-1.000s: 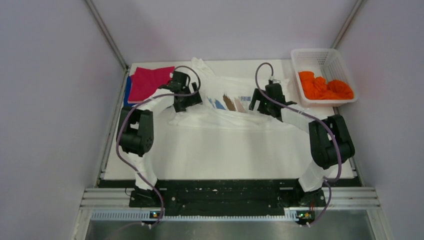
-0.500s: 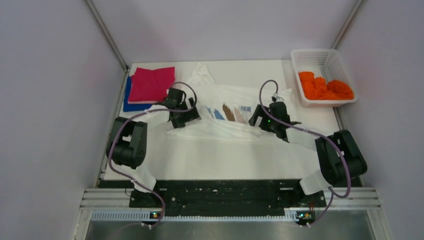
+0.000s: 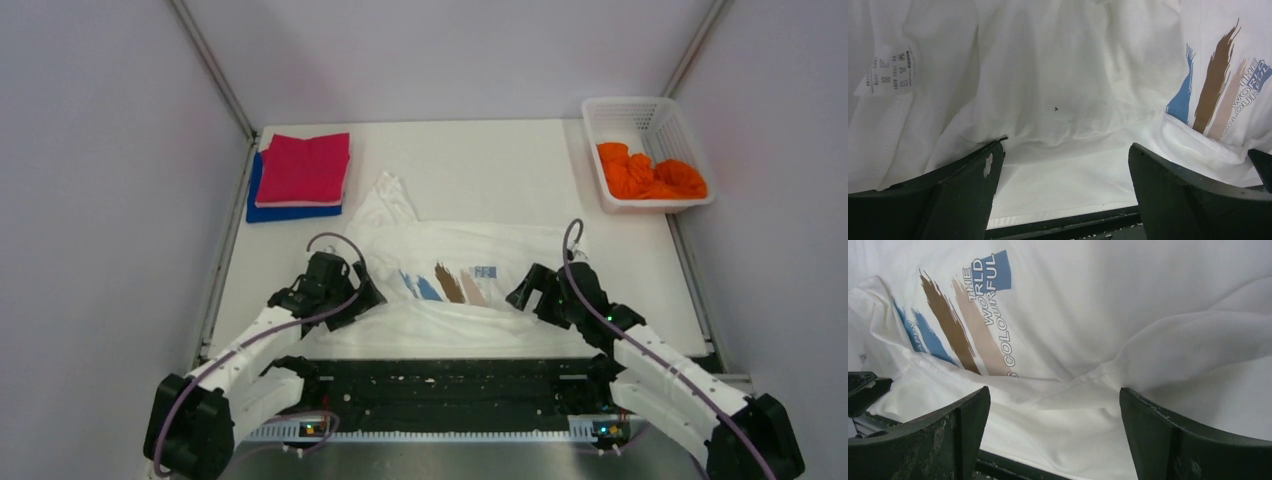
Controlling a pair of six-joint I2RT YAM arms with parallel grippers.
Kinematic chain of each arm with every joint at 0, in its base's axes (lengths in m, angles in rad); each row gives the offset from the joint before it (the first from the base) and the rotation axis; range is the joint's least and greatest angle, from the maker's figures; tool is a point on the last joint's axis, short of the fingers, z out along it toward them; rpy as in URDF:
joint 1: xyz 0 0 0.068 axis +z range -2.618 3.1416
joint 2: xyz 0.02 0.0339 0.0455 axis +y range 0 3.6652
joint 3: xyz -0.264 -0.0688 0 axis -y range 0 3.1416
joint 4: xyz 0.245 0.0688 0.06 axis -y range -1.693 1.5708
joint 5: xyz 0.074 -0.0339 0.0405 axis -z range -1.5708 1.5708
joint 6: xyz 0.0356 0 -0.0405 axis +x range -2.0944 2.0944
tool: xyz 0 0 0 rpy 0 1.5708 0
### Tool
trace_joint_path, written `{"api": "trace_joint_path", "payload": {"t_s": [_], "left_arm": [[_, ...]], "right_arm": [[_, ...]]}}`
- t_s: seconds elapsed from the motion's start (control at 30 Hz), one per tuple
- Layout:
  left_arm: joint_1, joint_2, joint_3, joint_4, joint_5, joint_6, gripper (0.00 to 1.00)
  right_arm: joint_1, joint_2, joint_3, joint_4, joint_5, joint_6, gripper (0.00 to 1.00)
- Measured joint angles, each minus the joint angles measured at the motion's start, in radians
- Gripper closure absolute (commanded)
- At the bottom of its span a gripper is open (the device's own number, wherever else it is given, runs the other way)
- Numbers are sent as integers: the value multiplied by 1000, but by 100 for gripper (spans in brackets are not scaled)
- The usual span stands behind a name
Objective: Fold and stack the t-shirts
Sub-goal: Grab the side of the flattened tshirt furthest away from the robot with both arms
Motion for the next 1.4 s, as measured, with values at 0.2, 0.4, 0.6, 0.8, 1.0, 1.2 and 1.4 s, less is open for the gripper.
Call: {"api": "trace_joint_path", "payload": {"t_s": [0.2,0.4,0.6,0.8,1.0,1.2,1.4], "left_arm": [[-2,-94,1,-106,-79,-25,1],[-2,-26,183,-178,-164,-3,1],[-2,91,360,-187,-275,39,1],[1,320,605,-241,-407,99,1],[33,669,940,-263,-485,162,13],[72,1038,1281,-307,-477,223,19],[76,1278,1525,-350,-445,249,24]], "right_arm": [[4,-182,-12,-125,5,35,1],[7,-195,84,-188,64,11,1],[7,-159,169,-177,147,-41,1],[5,-14,249,-131,242,-111,1],[-87,234,407,-41,248,-178,2],[-192,516,581,28,254,-246,2],[-254,792,793,33,338,-349,5]]}}
